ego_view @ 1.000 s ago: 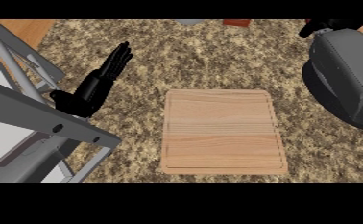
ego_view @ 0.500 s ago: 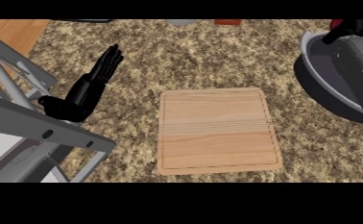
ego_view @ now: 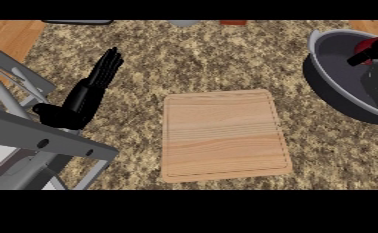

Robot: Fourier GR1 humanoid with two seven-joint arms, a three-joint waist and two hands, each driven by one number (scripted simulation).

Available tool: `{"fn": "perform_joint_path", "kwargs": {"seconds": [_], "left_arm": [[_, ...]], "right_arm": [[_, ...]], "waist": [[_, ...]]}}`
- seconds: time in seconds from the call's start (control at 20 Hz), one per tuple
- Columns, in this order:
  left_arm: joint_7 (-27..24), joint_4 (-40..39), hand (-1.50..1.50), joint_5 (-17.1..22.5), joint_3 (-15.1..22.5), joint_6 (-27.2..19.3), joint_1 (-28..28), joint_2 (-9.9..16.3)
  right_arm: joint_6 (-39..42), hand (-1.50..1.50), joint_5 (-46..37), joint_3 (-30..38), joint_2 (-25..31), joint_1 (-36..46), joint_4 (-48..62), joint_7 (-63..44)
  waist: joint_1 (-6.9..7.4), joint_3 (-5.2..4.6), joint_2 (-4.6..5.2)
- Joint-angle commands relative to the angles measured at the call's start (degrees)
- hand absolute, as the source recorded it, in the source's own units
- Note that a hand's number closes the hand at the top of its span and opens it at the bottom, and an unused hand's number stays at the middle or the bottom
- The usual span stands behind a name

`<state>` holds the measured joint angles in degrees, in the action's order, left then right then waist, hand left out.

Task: Pick the pear from the cutting board and place it in the pot

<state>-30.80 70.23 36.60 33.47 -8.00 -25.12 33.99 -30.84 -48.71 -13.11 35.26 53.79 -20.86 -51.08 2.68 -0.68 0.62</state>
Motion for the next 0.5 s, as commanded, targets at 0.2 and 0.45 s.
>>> {"fn": "perform_joint_path", "kwargs": {"seconds": [0.2,0.45], "left_arm": [[4.63,-1.58,0.0,3.88,-3.14,-11.81,7.14,-5.11],[5.07,-2.19,0.0,4.28,-3.5,-10.38,6.27,-4.56]], "right_arm": [[0.28,1.5,6.69,6.06,0.91,-5.55,3.32,5.82],[3.9,-1.5,11.42,10.76,1.05,-7.12,7.39,4.08]], "waist": [[0.9,0.99,0.05],[0.92,0.95,0.27]]}}
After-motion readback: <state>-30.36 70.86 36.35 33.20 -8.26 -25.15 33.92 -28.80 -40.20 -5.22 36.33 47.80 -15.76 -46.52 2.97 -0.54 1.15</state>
